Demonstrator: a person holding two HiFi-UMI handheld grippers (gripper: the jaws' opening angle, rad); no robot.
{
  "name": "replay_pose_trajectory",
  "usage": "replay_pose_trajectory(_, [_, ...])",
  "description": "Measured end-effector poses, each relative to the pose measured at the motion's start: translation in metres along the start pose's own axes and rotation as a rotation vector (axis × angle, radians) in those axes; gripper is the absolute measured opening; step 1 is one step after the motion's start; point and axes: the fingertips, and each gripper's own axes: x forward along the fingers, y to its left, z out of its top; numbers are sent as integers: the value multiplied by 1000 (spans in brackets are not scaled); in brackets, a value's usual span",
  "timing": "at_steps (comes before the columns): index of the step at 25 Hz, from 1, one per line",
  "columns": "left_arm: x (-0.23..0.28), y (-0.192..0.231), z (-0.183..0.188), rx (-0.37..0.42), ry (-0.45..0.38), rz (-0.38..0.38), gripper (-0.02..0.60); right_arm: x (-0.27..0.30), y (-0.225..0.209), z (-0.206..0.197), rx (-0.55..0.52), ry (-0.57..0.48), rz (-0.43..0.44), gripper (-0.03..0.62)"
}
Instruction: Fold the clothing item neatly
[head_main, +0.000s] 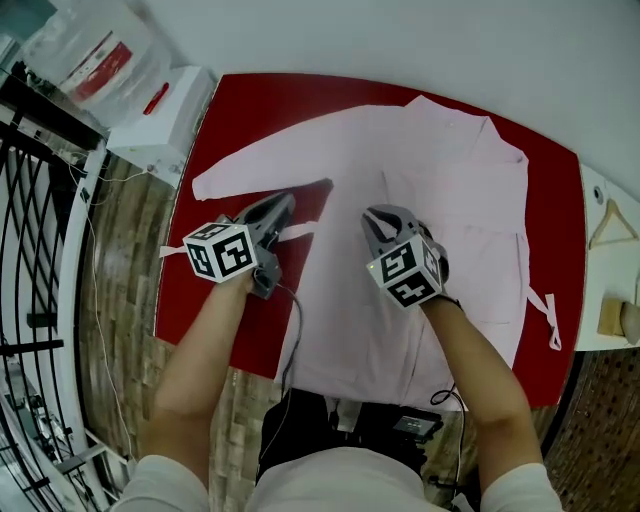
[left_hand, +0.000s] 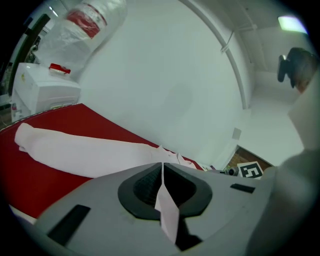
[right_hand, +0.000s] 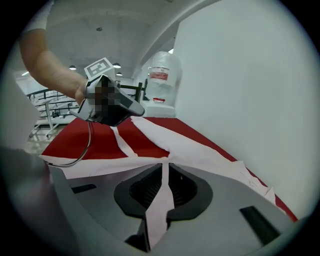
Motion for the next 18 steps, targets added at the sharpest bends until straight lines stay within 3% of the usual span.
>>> replay_pose_trajectory(5, [-36, 39, 7, -49, -46, -7, 9, 37, 53, 40, -118, -7, 33, 46])
replay_pose_trajectory(12, [-97, 99, 24, -109, -138, 55, 9, 121, 130, 111, -300, -41, 134, 82])
replay_pose_trajectory(18, [-152, 142, 30, -159, -218, 110, 9, 200, 177, 162, -429, -48, 139, 114])
